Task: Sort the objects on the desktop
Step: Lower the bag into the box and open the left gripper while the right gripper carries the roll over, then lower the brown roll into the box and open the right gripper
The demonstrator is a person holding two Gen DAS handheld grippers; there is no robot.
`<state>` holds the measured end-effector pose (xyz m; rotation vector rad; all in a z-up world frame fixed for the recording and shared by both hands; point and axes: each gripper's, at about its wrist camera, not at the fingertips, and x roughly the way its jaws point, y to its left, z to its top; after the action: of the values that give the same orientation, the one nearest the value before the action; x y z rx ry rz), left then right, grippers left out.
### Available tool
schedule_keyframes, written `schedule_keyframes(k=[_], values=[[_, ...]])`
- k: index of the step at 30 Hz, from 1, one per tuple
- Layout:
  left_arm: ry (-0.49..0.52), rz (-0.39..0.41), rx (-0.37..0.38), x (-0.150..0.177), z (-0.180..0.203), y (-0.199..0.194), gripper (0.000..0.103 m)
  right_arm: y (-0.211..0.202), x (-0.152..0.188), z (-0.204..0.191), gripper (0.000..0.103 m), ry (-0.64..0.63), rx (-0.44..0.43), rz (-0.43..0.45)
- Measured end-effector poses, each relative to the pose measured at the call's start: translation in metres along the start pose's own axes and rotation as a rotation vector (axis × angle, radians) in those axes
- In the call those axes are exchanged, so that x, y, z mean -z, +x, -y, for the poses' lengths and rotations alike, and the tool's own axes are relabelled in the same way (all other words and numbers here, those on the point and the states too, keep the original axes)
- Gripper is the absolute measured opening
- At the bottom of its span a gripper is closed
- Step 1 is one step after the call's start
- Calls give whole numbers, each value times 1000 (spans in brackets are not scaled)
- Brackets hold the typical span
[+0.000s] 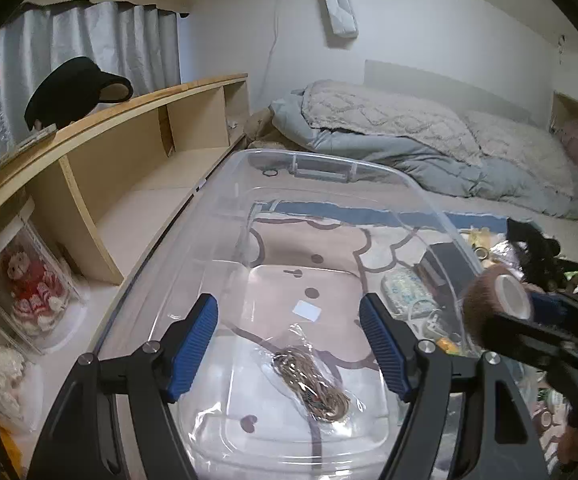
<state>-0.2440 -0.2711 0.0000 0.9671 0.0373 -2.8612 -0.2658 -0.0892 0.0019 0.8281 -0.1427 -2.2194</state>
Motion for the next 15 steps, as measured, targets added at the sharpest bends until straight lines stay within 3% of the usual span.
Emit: schedule_keyframes(k=[15], values=[[-85, 59, 25, 15, -5, -41, 74, 39, 2, -4, 51, -33, 75, -129]])
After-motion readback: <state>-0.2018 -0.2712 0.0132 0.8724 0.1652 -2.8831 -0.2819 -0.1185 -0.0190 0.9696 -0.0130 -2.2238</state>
